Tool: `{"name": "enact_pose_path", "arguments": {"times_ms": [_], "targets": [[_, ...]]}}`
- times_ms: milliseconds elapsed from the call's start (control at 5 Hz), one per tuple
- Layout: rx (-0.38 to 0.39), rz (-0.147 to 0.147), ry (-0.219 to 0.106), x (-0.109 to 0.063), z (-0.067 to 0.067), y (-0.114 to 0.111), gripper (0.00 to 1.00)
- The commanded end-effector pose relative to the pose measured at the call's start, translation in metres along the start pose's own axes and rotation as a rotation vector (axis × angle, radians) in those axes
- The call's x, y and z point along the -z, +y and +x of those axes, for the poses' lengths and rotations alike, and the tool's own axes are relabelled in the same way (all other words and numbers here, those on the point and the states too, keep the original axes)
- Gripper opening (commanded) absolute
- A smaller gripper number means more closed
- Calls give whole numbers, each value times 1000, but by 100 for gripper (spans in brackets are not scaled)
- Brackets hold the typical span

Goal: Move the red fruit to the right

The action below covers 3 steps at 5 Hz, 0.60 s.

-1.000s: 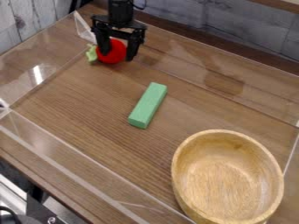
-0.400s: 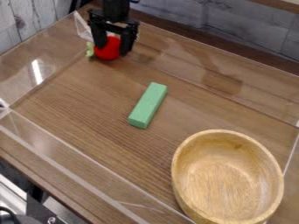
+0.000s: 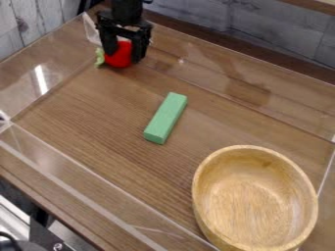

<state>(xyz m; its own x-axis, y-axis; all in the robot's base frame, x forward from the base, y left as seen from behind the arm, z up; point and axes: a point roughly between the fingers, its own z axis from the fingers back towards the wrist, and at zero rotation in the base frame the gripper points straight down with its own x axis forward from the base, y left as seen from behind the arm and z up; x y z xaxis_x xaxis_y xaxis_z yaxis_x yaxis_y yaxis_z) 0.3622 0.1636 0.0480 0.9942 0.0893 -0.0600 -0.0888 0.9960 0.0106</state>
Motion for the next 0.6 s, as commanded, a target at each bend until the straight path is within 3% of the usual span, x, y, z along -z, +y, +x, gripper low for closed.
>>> {"name": "enact_pose_path", "arguments": {"times_ms": [0,200,400], "targets": [[28,31,-95,-45,5,9,100],[33,31,-99,-51,-2,10,0],[45,24,-95,-56,-10,10,100]]}}
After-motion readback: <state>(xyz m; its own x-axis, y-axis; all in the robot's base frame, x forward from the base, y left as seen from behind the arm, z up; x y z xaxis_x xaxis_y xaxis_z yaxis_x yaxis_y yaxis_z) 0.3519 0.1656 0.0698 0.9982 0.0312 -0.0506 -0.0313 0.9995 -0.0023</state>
